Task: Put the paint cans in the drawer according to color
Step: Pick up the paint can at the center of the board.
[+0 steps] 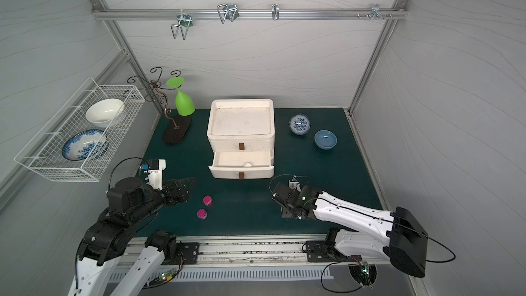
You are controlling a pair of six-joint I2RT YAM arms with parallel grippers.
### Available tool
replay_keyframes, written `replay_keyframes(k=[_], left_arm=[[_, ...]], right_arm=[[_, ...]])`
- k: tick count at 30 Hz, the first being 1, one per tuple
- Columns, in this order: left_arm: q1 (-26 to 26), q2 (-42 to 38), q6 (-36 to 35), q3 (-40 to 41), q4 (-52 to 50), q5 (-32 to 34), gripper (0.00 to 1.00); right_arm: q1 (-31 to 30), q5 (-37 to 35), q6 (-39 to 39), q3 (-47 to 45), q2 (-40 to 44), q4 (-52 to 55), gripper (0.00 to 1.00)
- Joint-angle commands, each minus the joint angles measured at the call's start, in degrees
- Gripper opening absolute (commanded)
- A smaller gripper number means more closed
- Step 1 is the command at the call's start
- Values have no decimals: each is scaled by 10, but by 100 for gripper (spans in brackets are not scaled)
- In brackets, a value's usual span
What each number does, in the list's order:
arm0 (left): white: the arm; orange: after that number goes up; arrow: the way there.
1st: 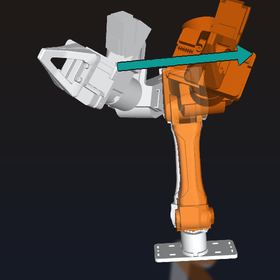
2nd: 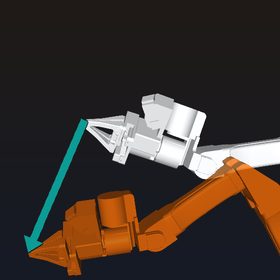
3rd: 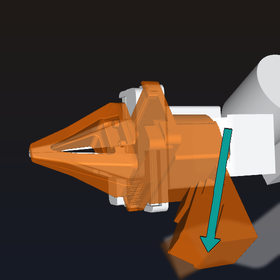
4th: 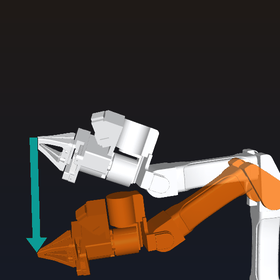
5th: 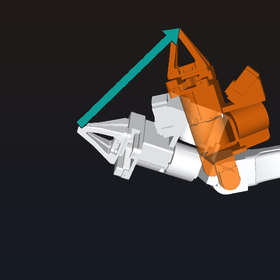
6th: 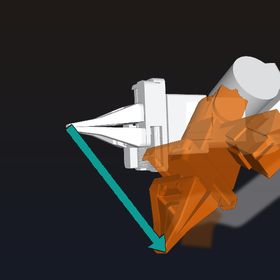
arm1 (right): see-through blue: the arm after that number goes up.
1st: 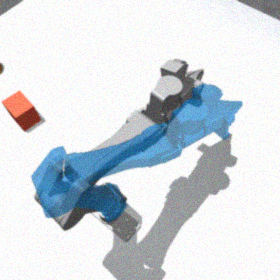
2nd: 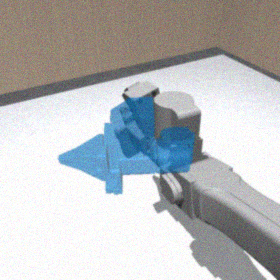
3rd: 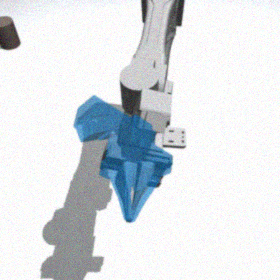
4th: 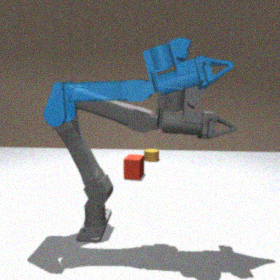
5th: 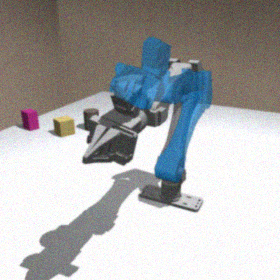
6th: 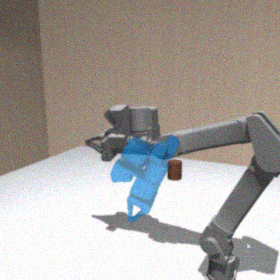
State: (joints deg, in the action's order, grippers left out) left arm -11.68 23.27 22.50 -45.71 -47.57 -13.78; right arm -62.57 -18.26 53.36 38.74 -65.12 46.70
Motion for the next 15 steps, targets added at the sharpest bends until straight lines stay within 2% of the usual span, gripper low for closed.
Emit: replay_keyframes(k=[1, 9, 13, 15], left_arm=[[1, -3, -6, -1, 21, 6, 99], [1, 1, -5, 0, 21, 5, 99], [1, 2, -5, 1, 21, 4, 99], [1, 2, -5, -1, 21, 4, 99]], right_arm=[[-2, 50, -23, -13, -28, -78, 64], [0, 32, -38, -29, -84, -121, 60], [8, 13, -56, -30, -101, -121, 51], [18, 16, -75, -32, -108, -128, 43]])
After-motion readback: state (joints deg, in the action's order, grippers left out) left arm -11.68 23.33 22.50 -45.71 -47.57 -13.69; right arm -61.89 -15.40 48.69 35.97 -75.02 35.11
